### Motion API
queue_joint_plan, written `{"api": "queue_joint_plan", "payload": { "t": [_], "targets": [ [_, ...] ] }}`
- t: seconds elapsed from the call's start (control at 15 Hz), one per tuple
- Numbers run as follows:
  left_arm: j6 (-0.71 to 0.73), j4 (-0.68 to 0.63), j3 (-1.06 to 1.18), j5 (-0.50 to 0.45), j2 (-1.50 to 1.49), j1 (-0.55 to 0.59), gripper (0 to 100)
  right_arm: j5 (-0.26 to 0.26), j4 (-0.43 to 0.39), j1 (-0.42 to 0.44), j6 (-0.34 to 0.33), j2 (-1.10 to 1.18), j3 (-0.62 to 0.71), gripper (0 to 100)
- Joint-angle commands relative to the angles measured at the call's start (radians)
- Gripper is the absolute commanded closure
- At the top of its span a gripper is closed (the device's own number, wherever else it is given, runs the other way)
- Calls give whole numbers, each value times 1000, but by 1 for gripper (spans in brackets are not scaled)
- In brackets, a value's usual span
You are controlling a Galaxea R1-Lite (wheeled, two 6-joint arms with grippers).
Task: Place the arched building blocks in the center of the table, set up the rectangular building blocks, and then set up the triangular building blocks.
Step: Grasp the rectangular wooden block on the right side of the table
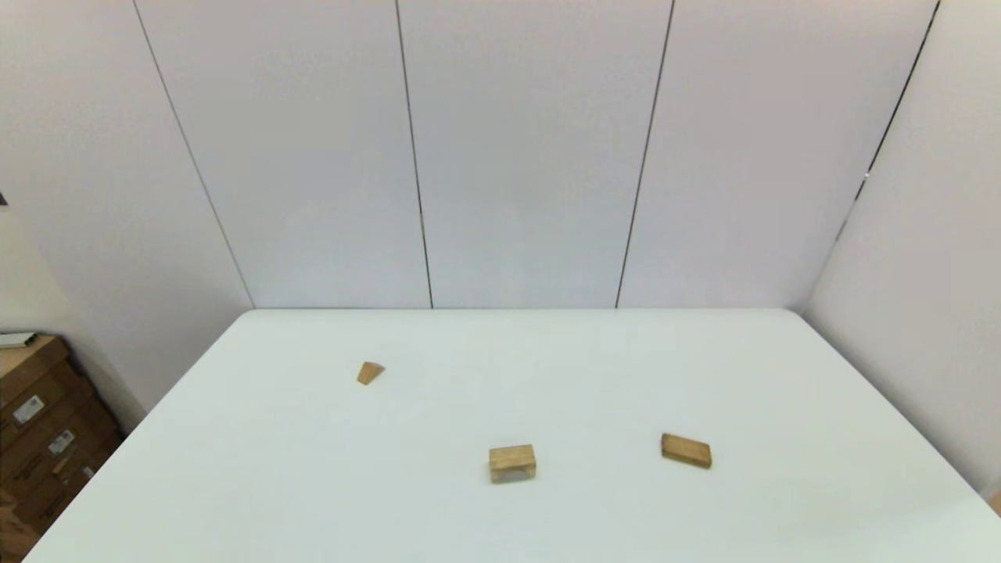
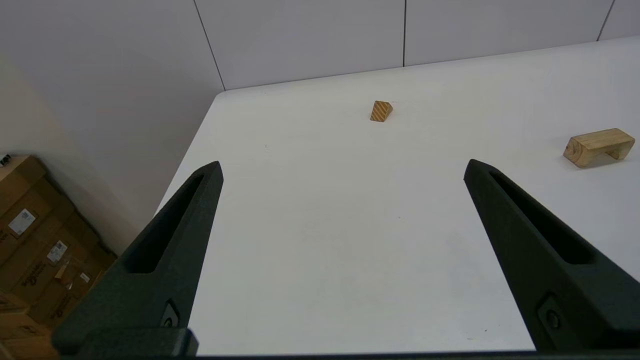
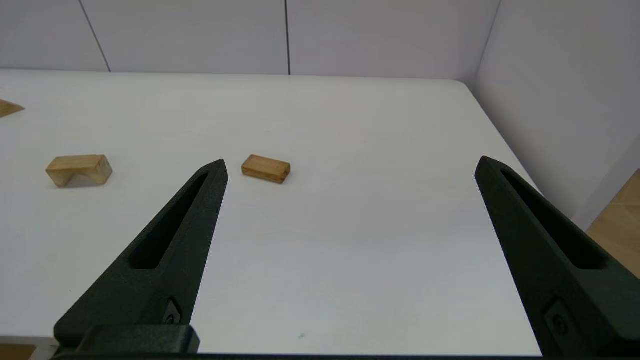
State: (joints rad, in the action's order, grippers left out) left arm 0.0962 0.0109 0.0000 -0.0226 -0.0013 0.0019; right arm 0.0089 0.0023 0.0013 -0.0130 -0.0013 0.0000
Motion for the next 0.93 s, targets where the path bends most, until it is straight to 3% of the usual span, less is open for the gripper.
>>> {"api": "queue_joint_plan", "payload": {
  "t": [0.07, 0.93],
  "targets": [
    [0, 0, 0, 0, 1, 0, 0, -1, -1, 0, 8, 1, 2, 0],
    [0, 0, 0, 0, 1, 0, 0, -1, -1, 0, 4, 1, 0, 0]
  ]
}}
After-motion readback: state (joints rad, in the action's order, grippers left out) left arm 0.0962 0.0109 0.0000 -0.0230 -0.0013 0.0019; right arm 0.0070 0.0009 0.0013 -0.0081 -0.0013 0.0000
